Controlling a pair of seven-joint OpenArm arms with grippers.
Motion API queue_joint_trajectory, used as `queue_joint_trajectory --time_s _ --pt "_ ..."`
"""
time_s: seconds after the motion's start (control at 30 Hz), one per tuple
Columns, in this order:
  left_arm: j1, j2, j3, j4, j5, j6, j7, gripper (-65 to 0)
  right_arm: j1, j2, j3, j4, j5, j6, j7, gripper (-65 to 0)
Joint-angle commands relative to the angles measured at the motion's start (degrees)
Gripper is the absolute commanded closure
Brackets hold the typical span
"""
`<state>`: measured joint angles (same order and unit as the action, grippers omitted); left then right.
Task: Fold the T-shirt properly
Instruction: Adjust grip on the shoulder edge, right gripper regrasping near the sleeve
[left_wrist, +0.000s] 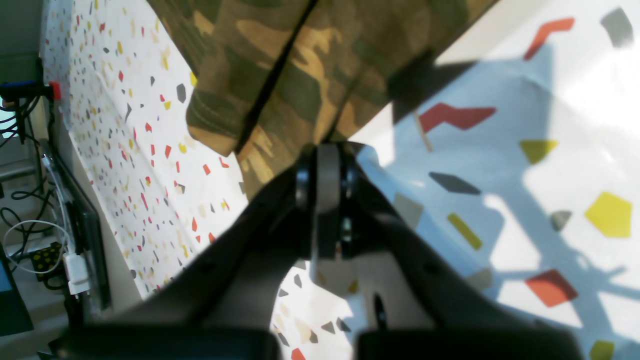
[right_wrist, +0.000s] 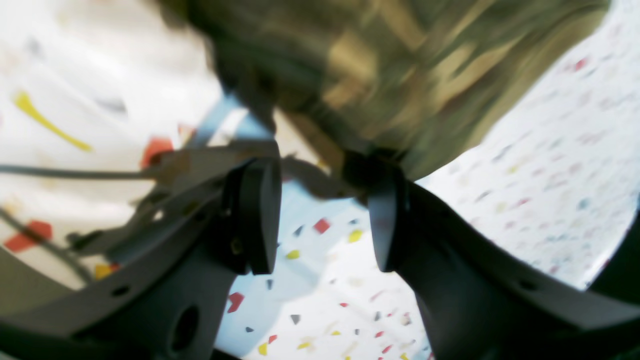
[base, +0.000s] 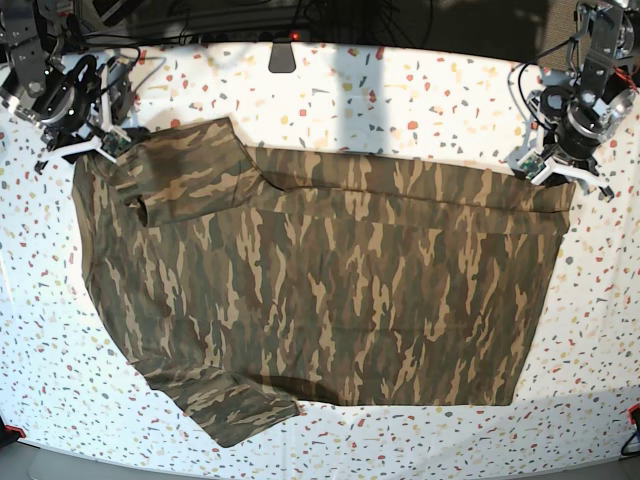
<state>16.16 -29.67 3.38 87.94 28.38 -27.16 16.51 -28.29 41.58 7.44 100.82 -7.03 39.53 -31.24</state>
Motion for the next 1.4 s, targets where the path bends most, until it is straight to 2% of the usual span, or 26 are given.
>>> queue_joint_trajectory --time_s 0.0,0.07,0.23,0.63,0.77,1.1,1.2,1.37 --pt "0.02 -0.52 -0.15 0.15 -0.55 -1.18 0.15 0.0 0.35 1.11 0.02 -0.15 -1.14 -0.28 0.85 -28.7" --pt "0.02 -0.52 -0.15 0.15 -0.55 -1.18 0.15 0.0 0.83 1.11 -0.55 -1.81 -3.21 -0.44 0.94 -28.7" --pt "0.02 -0.52 -0.15 0.15 -0.57 -1.16 0.15 0.0 3.17 1.14 -0.68 -4.55 -3.48 -0.55 3.80 -28.7" --pt "0.02 -0.52 -0.17 0.15 -0.57 -1.16 0.59 0.0 4.46 1.14 -0.68 -3.85 -3.28 0.47 3.39 -28.7" --pt "0.02 -0.55 -0.17 0.15 -0.57 -1.16 0.61 0.0 5.25 1.25 -0.68 -3.54 -4.02 -2.75 3.80 -28.7" --pt "0.02 -0.52 -0.17 0.15 -0.59 -1.16 0.63 0.0 5.57 1.60 -0.74 -4.20 -5.03 -2.36 5.05 -28.7" --pt "0.02 -0.55 -0.17 0.15 -0.59 -1.16 0.63 0.0 5.57 1.60 -0.74 -4.20 -5.01 0.22 4.33 -28.7" --pt "0.02 -0.52 -0.17 0.15 -0.59 -1.16 0.63 0.0 5.55 1.60 -0.79 -5.01 -4.39 0.47 2.21 -28.7"
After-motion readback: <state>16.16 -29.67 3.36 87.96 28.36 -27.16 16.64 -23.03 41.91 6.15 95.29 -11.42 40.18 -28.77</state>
